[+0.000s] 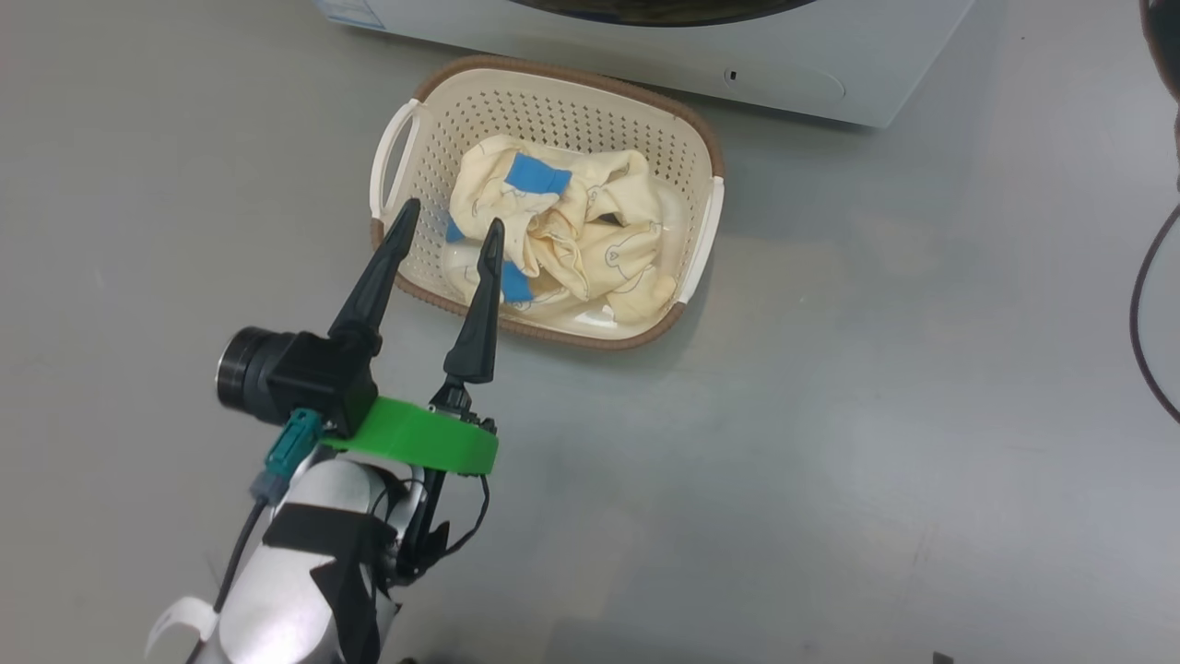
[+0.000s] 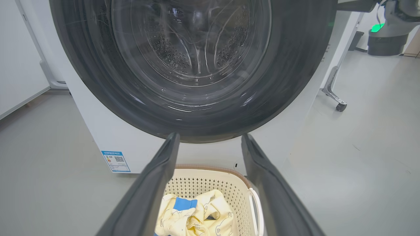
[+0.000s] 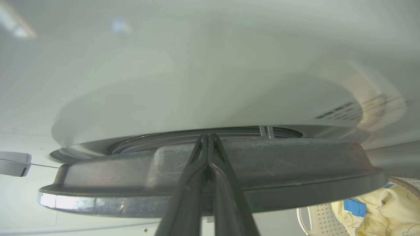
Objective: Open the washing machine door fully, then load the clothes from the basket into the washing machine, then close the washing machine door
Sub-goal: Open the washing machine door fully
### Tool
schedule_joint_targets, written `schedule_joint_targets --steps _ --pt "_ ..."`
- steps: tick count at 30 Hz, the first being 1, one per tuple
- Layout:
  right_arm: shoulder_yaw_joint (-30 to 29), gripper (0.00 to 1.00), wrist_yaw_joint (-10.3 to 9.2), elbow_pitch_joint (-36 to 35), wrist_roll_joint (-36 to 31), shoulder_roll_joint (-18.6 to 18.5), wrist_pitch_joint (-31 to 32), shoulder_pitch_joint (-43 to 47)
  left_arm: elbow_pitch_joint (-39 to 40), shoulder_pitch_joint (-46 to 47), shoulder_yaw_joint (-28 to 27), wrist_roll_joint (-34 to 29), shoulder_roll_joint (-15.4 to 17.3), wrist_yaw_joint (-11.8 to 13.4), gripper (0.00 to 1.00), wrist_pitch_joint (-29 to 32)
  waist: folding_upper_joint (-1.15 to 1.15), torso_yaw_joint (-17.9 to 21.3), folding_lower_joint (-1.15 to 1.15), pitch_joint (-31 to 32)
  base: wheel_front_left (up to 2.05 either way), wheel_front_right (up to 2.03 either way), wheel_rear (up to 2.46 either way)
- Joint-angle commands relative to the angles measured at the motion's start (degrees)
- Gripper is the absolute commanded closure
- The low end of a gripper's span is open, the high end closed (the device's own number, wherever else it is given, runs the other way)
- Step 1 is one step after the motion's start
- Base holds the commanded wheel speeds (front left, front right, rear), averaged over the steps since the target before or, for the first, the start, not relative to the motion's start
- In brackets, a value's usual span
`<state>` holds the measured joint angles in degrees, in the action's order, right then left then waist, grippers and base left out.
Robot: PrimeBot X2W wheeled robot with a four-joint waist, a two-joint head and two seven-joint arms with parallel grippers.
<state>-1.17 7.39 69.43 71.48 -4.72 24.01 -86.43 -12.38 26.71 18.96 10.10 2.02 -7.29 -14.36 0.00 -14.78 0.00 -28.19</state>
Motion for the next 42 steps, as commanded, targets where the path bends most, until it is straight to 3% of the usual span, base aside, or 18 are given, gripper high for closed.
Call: schedule_joint_targets --steps 1,20,42 --pt "0.67 1.00 0.10 -1.46 -0.36 1.84 0.81 -2.83 2.10 1.09 -1.49 0.02 0.91 -0.14 0.00 -0.63 0.00 -0.03 0.00 -0.06 0.00 0.00 0.00" --pt "6.53 1.00 0.10 -4.80 2.84 1.84 12.17 0.42 2.03 1.01 -1.99 1.10 0.87 0.72 0.00 -0.63 0.00 0.42 0.00 0.08 0.00 0.00 0.00" --pt "14.54 1.00 0.10 -24.46 15.12 1.84 23.67 18.53 -0.02 -0.99 -3.27 1.33 0.86 1.04 0.00 -0.63 0.00 0.84 0.00 4.66 0.00 0.00 0.00"
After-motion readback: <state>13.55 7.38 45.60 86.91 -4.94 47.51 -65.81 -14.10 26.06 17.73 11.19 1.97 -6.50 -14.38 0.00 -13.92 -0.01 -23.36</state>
